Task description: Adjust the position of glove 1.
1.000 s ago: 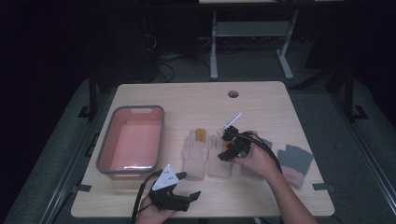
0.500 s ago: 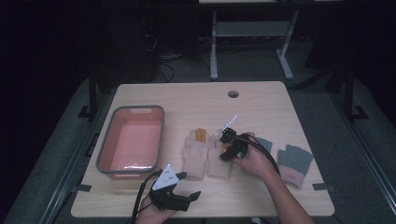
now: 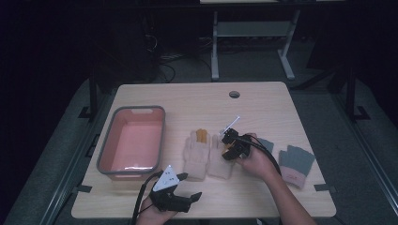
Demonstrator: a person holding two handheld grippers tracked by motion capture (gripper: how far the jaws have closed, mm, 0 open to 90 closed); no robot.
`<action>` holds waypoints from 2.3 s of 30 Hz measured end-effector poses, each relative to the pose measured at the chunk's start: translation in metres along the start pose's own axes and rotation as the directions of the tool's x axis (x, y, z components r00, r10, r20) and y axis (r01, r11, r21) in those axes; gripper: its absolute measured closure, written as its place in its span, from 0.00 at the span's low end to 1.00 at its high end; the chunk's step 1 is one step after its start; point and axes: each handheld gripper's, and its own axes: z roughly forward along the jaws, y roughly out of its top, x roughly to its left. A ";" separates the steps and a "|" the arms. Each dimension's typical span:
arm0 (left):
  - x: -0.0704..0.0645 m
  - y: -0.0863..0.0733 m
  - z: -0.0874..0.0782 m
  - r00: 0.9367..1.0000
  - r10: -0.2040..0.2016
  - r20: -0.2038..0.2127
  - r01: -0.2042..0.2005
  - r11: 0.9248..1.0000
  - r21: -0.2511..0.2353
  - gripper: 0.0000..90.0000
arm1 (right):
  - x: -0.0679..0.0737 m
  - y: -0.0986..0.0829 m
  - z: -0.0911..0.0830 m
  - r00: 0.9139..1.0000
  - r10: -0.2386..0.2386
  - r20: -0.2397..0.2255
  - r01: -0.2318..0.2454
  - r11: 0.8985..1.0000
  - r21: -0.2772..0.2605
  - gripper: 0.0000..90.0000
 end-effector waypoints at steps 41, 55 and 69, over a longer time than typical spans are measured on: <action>0.000 0.001 -0.008 1.000 -0.012 -0.020 0.011 0.999 -0.037 0.22 | 0.031 0.035 -0.071 0.991 -0.131 0.010 0.131 0.980 -0.149 0.73; 0.004 0.003 -0.014 0.999 -0.022 -0.038 0.020 0.998 -0.056 0.22 | 0.054 0.074 -0.035 0.977 -0.205 -0.053 0.199 0.975 -0.097 0.73; 0.007 0.003 -0.014 0.999 -0.035 -0.041 0.032 0.997 -0.066 0.22 | 0.054 0.075 -0.004 0.977 -0.196 -0.084 0.194 0.980 -0.031 0.72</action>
